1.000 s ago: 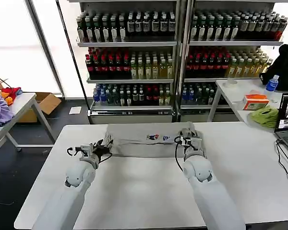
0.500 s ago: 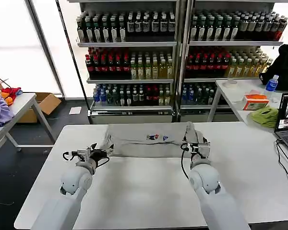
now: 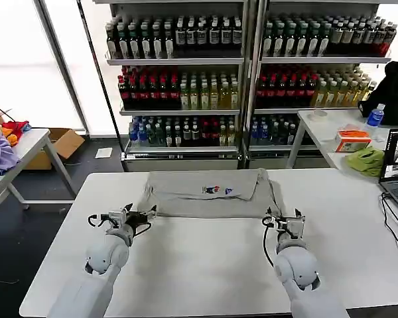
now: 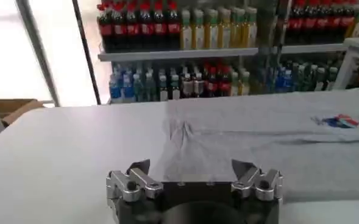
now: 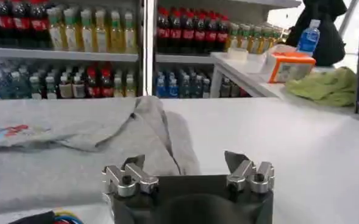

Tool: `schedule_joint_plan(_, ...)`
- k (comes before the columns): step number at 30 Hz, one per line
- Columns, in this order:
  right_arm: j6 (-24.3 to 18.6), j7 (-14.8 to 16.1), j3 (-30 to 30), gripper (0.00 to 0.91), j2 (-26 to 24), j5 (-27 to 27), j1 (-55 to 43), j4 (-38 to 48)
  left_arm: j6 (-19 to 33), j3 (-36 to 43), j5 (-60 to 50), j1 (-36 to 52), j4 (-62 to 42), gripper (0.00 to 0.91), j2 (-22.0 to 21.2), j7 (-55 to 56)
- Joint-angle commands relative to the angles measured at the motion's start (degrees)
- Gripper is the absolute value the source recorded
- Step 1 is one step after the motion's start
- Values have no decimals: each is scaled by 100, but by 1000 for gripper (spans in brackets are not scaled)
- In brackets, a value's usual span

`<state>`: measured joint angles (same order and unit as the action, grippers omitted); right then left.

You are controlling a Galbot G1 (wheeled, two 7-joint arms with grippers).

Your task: Fold and organize the clothes.

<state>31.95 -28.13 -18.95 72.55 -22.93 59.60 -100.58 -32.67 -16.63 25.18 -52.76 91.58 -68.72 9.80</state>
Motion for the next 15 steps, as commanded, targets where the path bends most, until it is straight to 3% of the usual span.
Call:
schedule_joint_plan(1, -22, 59, -80, 907, 25, 16, 89, 312, 11, 16, -95, 33, -271, 907, -34, -5)
schedule_joint_plan(10, -102, 137, -19, 887, 265, 21, -210, 789, 83, 80, -210, 124, -468, 907, -60, -29)
schedule_joint_plan(11, -106, 143, -20, 534, 272, 21, -217, 806, 81, 85, -210, 125, -474, 796, -60, -29)
schedule_joint_plan(13, -137, 182, -8, 242, 279, 12, -209, 867, 55, 100, -213, 99, -466, 544, -50, -27)
schedule_joint_plan(14, -143, 187, -1, 60, 282, 15, -198, 884, 48, 103, -218, 75, -457, 202, -44, -27)
schedule_joint_plan(15, -152, 187, 8, 30, 288, 15, -182, 905, 19, 106, -243, 42, -422, 30, -35, -29)
